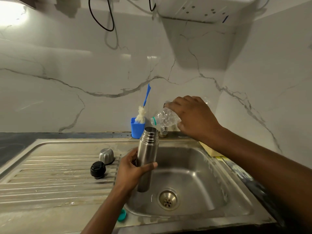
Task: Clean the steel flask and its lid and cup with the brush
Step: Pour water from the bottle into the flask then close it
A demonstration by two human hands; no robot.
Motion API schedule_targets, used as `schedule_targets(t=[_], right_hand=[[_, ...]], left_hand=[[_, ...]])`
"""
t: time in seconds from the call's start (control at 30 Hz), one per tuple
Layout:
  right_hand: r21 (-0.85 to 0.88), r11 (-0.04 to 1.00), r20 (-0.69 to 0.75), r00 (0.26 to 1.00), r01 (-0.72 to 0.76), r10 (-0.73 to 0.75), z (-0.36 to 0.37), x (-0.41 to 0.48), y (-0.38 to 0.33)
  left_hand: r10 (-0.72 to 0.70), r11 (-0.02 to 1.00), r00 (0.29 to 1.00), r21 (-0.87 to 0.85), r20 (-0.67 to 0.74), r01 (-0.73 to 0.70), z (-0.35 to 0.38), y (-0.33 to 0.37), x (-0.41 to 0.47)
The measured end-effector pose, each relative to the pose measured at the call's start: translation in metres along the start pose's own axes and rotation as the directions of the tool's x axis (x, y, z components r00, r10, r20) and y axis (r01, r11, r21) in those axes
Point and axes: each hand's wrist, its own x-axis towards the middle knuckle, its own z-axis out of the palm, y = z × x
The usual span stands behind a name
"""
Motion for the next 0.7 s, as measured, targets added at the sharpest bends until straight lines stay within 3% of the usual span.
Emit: schedule_targets(t=[0.13,0.37,0.47,0.7], right_hand=[[0.278,0.944,0.056,0.984,-0.178,0.169,0.004,-0.012,-0.006],[0.7,0.612,0.195,0.923,-0.368,0.332,0.028,-0.019,-0.031],[0.763,0.523,0.213,0.911,-0.38,0.352,0.033,-0.02,-0.047],[0.832,0.421,0.237,0.918,-0.361,0.319,0.043,-0.016,-0.078]], left_hand=[[0.006,1.0,1.0,-0.01,-0.028,-0.006,-0.004,0.007,0.0],[-0.002,0.997,0.992,-0.072,-0.124,-0.007,-0.039,0.029,-0.005],[-0.019,0.998,0.986,-0.067,-0.166,0.008,-0.062,0.038,-0.013],[-0.07,0.996,0.966,-0.067,-0.251,0.054,-0.112,0.041,-0.041]])
